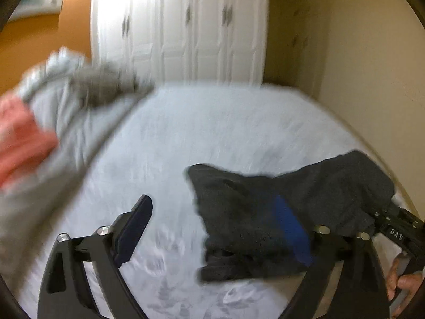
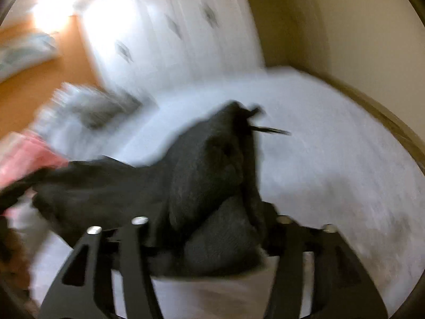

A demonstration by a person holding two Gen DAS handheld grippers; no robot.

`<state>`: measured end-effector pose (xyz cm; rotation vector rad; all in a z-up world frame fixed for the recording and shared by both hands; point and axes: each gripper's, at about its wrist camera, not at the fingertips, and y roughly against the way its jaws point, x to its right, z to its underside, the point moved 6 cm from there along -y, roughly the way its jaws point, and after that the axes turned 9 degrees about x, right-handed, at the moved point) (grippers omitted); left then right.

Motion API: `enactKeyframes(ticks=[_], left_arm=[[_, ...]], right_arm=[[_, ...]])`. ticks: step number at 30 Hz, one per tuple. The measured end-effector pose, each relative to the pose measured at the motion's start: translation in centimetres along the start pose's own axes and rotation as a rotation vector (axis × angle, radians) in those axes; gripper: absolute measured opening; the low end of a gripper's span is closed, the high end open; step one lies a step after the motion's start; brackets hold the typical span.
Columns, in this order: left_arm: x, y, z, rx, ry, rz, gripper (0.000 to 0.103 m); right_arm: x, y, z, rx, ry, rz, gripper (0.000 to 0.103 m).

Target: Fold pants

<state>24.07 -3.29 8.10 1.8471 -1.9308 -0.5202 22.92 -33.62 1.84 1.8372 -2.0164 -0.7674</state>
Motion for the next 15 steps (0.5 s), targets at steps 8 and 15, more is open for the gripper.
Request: enactKeyframes(ticks=[8, 15], left_arm=[[-2.3, -4.4, 12.2, -0.239, 0.105, 0.033, 0.08], [2.4, -2.3, 10.3, -0.115, -0.099, -0.046, 0.082]], right_arm=[[2.7, 1.8, 8.2, -0.073, -0.021, -0.054, 0.063], [1.5, 2.7, 5.9, -0.021, 0.021, -0.046, 0.063]])
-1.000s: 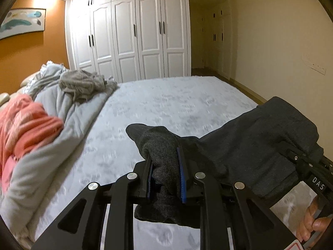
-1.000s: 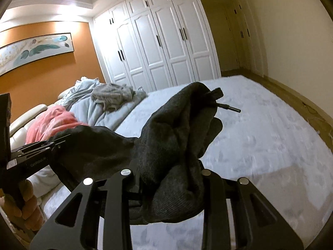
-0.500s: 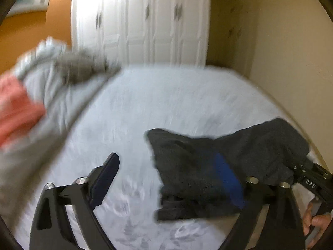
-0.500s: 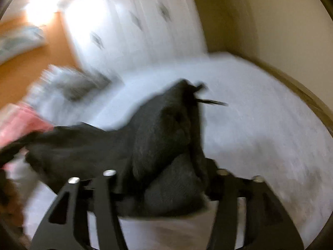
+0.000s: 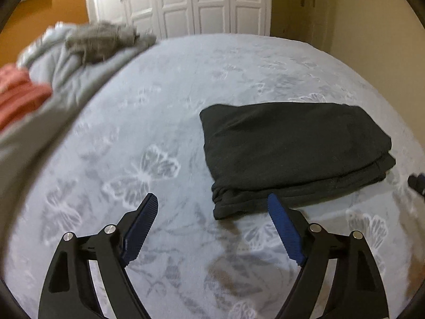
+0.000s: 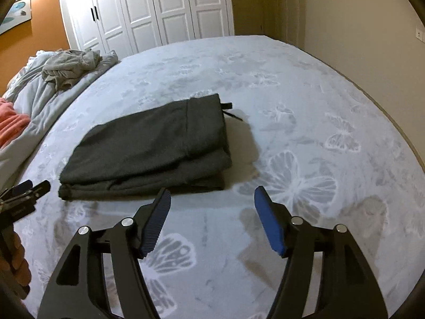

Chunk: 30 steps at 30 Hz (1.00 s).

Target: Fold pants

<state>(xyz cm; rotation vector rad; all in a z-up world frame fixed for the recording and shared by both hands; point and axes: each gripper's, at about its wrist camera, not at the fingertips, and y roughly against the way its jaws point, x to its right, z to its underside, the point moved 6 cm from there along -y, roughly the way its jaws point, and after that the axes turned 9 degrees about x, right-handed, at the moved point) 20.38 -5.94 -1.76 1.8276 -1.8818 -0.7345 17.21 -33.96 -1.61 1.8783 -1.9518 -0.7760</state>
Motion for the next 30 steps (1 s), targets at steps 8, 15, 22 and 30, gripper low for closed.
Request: enactKeyframes(ticks=[8, 15, 22, 30], left_arm=[[0.7, -4.1, -0.9, -0.089, 0.055, 0.075, 0.086], [0.5, -8.5, -0.6, -0.163, 0.147, 0.183, 0.06], [-0.1, -5.8, -0.9, -0.148, 0.136, 0.195, 0.017], [1.7, -5.4, 0.3, -0.131, -0.051, 0.028, 0.052]], right_arm=[[2.4, -7.5, -3.4, -0.074, -0.195, -0.06, 0.079], [1.6, -13.3, -1.5, -0.205, -0.255, -0.181, 0.045], [0.3, -6.0, -1.8, -0.114, -0.193, -0.23, 0.028], [2.2, -6.5, 0.5, -0.131, -0.208, -0.125, 0.056]])
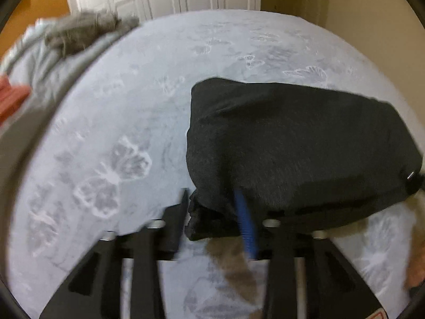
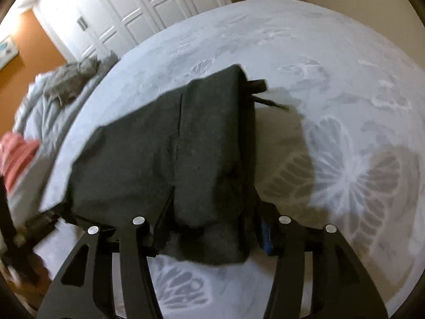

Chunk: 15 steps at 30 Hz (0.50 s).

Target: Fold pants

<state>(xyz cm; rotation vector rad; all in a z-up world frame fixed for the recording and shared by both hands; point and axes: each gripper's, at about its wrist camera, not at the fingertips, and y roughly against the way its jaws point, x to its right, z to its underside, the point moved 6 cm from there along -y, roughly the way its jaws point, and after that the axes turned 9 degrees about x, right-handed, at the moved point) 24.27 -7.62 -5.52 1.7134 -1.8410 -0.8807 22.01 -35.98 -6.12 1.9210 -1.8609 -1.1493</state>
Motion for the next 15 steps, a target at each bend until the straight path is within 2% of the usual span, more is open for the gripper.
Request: enactKeyframes(ticks=[1, 2, 3, 4, 5, 6, 7, 8, 9, 10, 12, 13, 14, 15], left_arm=[[0.0, 0.3, -0.2, 0.015, -0.005, -0.02, 0.067], [0.0, 0.3, -0.4, 0.024, 0.005, -0.009, 0.083], [-0.1, 0.2, -0.6, 0.029, 0.027, 0.013, 0.087], [-0.3, -0.3, -0.7, 0.025, 0.071, 0.042, 0.087], [-0.3, -1.1, -0.6, 0.0, 0.104, 0.071, 0.082], [-0.2, -2.1, -0.5, -0.042, 0.145, 0.121, 0.07], [-0.2, -3.1, 0.0, -0.099, 0.209, 0.196, 0.056], [-0.5, -2.8, -0.1, -0.091, 0.239, 0.196, 0.048], [-0.6, -2.0, -0.3, -0.082, 0.235, 0.184, 0.021], [-0.6, -0.9, -0.5, -0.076, 0.225, 0.185, 0.014], [-0.9, 1.4, -0.4, -0.046, 0.22, 0.199, 0.014], [-0.8, 1.7, 0.1, -0.054, 0.214, 0.204, 0.015], [-0.7, 1.3, 0.5, -0.075, 0.21, 0.204, 0.017], [-0.5, 0.6, 1.1, -0.101, 0.204, 0.193, 0.02]], right_arm=[[-0.2, 0.2, -0.2, -0.003, 0.008, -0.009, 0.068], [-0.4, -0.1, -0.1, -0.02, 0.009, -0.016, 0.077], [-0.4, -0.5, 0.1, -0.037, 0.004, -0.02, 0.077], [-0.5, -1.1, 0.4, -0.057, 0.0, -0.028, 0.072], [-0.6, -1.9, 0.8, -0.085, 0.003, -0.035, 0.049], [-0.6, -2.9, 1.1, -0.103, -0.005, -0.045, 0.046], [-0.9, -2.7, 0.9, -0.093, -0.008, -0.051, 0.036], [-1.2, -2.4, 0.6, -0.087, -0.005, -0.067, 0.031], [-1.7, -1.1, -0.2, -0.06, 0.004, -0.09, 0.031], [-2.0, -0.2, -0.9, -0.041, 0.009, -0.112, 0.03], [-1.9, 1.3, -1.3, -0.009, 0.031, -0.127, 0.032], [-1.4, 1.0, -1.0, -0.012, 0.057, -0.089, 0.041], [-0.3, -0.2, 0.0, -0.052, 0.105, 0.009, 0.048], [0.1, -0.8, 0.6, -0.076, 0.12, 0.057, 0.052]])
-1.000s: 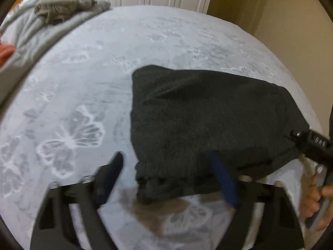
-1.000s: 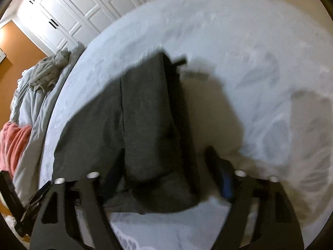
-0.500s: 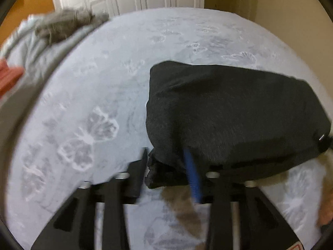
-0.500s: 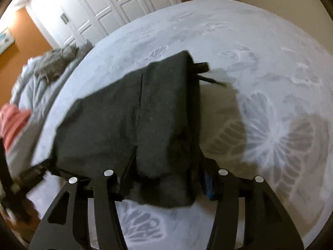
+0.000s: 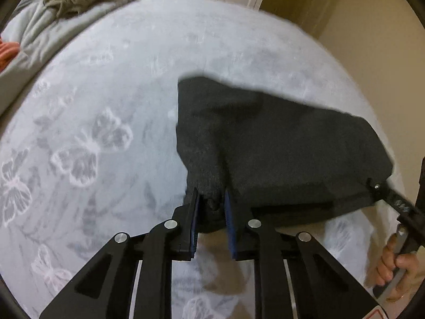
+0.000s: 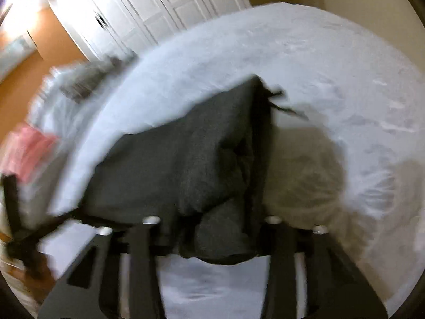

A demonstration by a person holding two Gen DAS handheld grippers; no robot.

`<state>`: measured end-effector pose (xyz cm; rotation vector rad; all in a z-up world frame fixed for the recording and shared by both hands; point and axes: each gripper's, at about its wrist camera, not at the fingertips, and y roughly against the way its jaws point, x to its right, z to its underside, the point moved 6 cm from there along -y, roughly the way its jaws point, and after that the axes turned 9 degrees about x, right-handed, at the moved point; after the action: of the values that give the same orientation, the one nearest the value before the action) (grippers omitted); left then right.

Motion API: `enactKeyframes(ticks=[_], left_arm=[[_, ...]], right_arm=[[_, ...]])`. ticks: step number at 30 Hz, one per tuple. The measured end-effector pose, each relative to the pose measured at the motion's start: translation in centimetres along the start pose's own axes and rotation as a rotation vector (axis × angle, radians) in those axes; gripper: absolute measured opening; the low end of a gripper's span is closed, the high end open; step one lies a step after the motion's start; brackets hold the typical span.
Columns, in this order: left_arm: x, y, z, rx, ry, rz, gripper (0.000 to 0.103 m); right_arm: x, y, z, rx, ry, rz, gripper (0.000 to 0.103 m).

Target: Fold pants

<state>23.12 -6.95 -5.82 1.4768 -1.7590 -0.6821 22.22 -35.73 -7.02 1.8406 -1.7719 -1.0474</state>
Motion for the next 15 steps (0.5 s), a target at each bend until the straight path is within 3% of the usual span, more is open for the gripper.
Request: enactKeyframes(ticks=[2, 6, 8, 9, 12, 15], left_arm=[[-0.1, -0.7, 0.7, -0.006, -0.005, -0.037, 0.025], [1.7, 3.3, 1.1, 0.099, -0.094, -0.121, 0.028], [2.7, 5.6, 1.6, 0.165, -0.144, -0.153, 0.051], [3.3, 7.1, 2.1, 0.209, -0.17, -0.169, 0.055], [4.7, 9.8, 3.6, 0.259, -0.232, -0.184, 0.064], [5.9, 11.5, 5.9, 0.28, -0.283, -0.198, 0.071]], right_arm=[[0.5, 2.0, 0.2, 0.05, -0.052, -0.007, 0.055], [-0.2, 8.8, 0.0, 0.202, -0.003, 0.075, 0.055], [-1.0, 11.7, 0.8, 0.256, 0.039, 0.108, 0.055], [-1.4, 12.7, 1.5, 0.271, 0.058, 0.129, 0.056], [-2.6, 14.1, 4.2, 0.275, 0.088, 0.179, 0.072], [-3.2, 14.0, 7.0, 0.258, 0.13, 0.208, 0.074]])
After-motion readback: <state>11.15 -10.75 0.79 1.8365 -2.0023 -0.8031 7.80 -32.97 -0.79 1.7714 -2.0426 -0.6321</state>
